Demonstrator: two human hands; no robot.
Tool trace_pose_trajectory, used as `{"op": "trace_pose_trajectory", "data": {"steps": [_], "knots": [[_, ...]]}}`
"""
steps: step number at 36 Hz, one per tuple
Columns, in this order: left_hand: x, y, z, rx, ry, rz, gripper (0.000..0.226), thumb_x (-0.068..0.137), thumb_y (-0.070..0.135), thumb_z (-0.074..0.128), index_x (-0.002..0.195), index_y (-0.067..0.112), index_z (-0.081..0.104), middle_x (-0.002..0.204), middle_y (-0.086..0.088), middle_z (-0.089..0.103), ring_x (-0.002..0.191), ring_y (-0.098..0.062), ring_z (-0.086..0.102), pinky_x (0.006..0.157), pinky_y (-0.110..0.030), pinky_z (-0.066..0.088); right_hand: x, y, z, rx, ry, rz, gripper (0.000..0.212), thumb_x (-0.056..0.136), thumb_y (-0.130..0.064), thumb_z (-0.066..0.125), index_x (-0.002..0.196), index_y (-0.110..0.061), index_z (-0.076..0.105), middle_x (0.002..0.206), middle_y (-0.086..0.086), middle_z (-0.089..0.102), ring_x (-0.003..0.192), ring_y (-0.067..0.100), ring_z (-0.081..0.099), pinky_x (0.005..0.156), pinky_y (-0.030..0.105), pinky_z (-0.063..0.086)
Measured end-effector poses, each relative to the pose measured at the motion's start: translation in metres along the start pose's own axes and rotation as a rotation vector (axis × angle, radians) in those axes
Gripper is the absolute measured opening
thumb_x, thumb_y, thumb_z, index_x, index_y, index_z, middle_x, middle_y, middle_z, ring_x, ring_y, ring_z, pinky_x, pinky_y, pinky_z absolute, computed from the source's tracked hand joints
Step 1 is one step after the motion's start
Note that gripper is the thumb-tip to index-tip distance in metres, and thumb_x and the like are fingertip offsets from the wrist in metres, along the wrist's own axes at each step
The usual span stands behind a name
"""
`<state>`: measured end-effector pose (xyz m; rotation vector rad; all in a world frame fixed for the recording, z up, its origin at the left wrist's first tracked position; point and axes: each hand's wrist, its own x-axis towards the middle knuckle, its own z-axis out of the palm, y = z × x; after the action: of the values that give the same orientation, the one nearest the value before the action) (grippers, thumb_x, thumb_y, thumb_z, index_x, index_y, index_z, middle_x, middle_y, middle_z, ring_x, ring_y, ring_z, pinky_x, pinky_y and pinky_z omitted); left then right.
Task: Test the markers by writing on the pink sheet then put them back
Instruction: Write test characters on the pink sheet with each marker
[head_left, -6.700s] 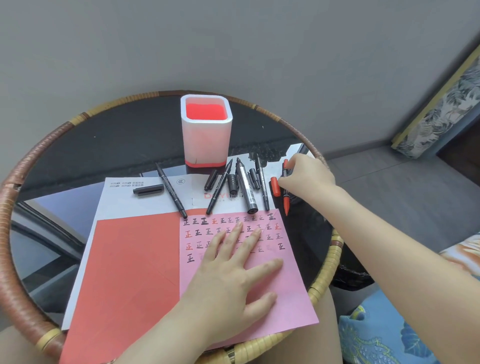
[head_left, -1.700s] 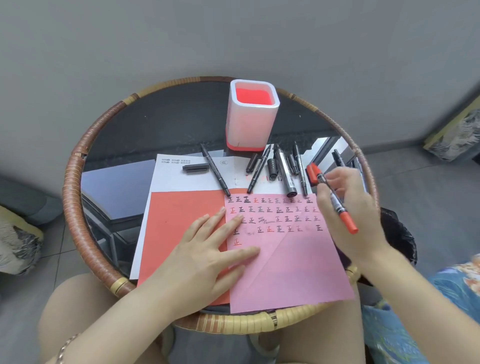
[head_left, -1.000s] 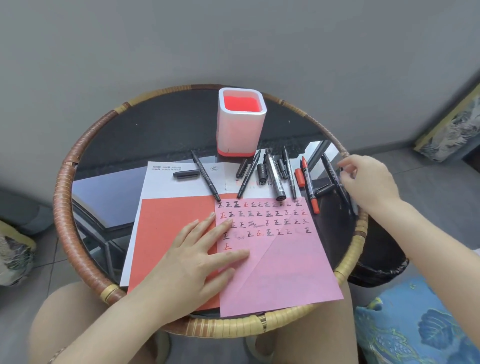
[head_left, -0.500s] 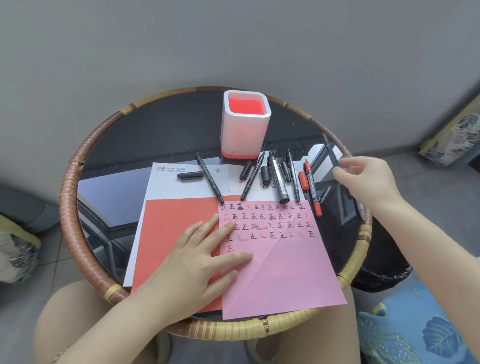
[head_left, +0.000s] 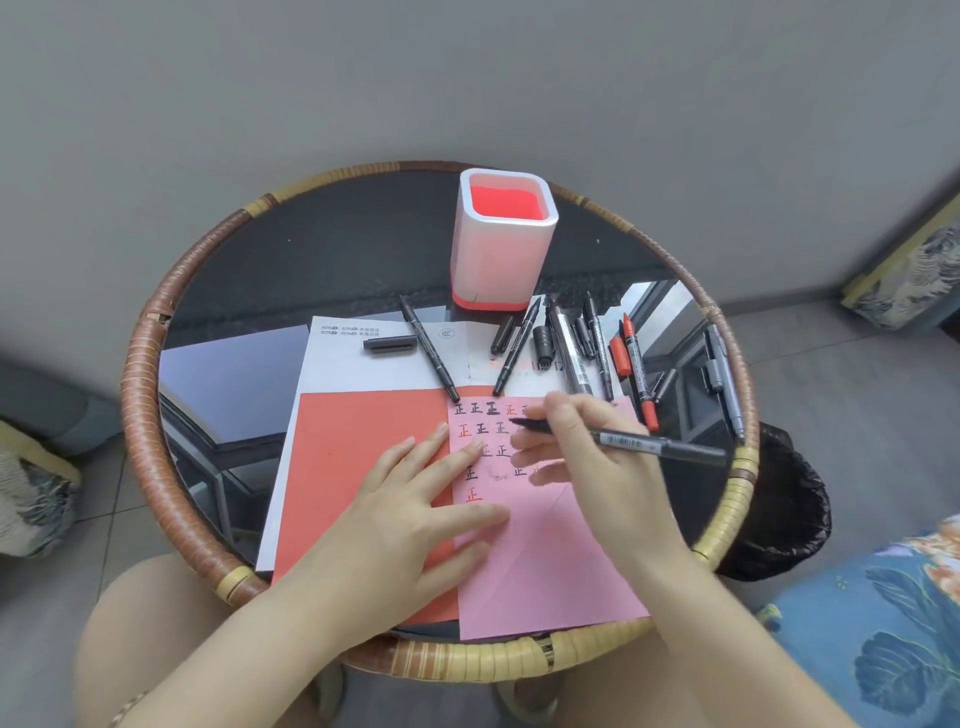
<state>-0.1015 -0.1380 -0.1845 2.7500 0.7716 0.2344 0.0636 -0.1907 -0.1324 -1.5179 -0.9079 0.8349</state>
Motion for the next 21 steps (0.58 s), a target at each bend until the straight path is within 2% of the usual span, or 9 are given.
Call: {"op": "trace_pose_trajectory", "data": {"steps": [2,5,7,11,13,15,18,21], "knots": [[0.0,0.0,0.0,0.001,-0.004,0.003,0.029,0.089,0.048,0.038,0.11,0.045,0.058,0.14,-0.006,0.047,0.135,-0.033,0.032,0.111,-0.038,0.014,-0.003,0.006,0.007,-0.009,0.056,0.012,0.027,0.081,-0.036,0.055,0.073,-0.012,0.062,0.057,0.003,0.067,0.053,0.016,0.065,0.047,0.022,0.05],[-0.001,0.0,0.001,0.03,-0.003,0.008,0.031,0.088,0.049,0.036,0.108,0.046,0.06,0.138,-0.005,0.049,0.134,-0.033,0.034,0.112,-0.042,0.021,-0.006,0.017,0.015,-0.015,0.153,0.051,0.027,0.083,-0.03,0.062,0.062,-0.014,0.056,0.051,0.006,0.066,0.045,0.019,0.062,0.046,0.025,0.051],[-0.001,0.0,0.001,0.026,-0.003,0.017,0.032,0.088,0.048,0.036,0.106,0.045,0.063,0.136,-0.006,0.051,0.132,-0.034,0.036,0.113,-0.039,0.017,-0.007,0.022,0.018,-0.029,0.218,0.059,0.029,0.083,-0.026,0.064,0.061,-0.013,0.051,0.051,0.009,0.066,0.043,0.02,0.062,0.048,0.029,0.052],[-0.001,0.0,0.0,-0.009,0.001,0.021,0.032,0.087,0.046,0.039,0.104,0.042,0.066,0.135,-0.008,0.052,0.131,-0.037,0.037,0.108,-0.037,0.015,-0.006,0.032,0.018,-0.144,0.307,-0.019,0.038,0.079,-0.019,0.069,0.053,-0.008,0.044,0.039,0.009,0.056,0.036,0.012,0.053,0.048,0.018,0.044],[-0.001,-0.001,0.0,-0.015,0.007,0.022,0.032,0.087,0.046,0.04,0.104,0.042,0.067,0.134,-0.009,0.053,0.13,-0.037,0.038,0.107,-0.036,0.015,-0.005,0.037,0.018,-0.194,0.35,-0.054,0.042,0.077,-0.015,0.07,0.048,-0.01,0.04,0.04,0.016,0.051,0.038,0.018,0.049,0.049,0.021,0.04],[-0.001,-0.001,0.0,-0.027,0.011,0.023,0.031,0.086,0.045,0.041,0.103,0.042,0.067,0.134,-0.009,0.053,0.13,-0.037,0.039,0.107,-0.036,0.016,-0.003,0.04,0.019,-0.225,0.373,-0.08,0.036,0.072,-0.019,0.065,0.048,-0.013,0.039,0.043,0.021,0.046,0.044,0.033,0.049,0.05,0.028,0.038],[-0.001,-0.001,0.0,-0.026,0.014,0.029,0.031,0.086,0.045,0.041,0.103,0.042,0.067,0.133,-0.008,0.054,0.129,-0.037,0.04,0.107,-0.036,0.017,-0.002,0.043,0.02,-0.247,0.368,-0.1,0.024,0.066,-0.02,0.057,0.048,-0.018,0.041,0.041,0.003,0.039,0.05,0.038,0.052,0.049,0.027,0.036],[-0.001,-0.001,-0.001,-0.022,0.019,0.028,0.031,0.086,0.045,0.04,0.102,0.041,0.067,0.132,-0.008,0.055,0.128,-0.038,0.041,0.106,-0.036,0.017,-0.003,0.044,0.021,-0.255,0.325,-0.1,0.022,0.065,-0.02,0.057,0.049,-0.019,0.042,0.043,-0.003,0.042,0.049,0.033,0.052,0.049,0.029,0.039]]}}
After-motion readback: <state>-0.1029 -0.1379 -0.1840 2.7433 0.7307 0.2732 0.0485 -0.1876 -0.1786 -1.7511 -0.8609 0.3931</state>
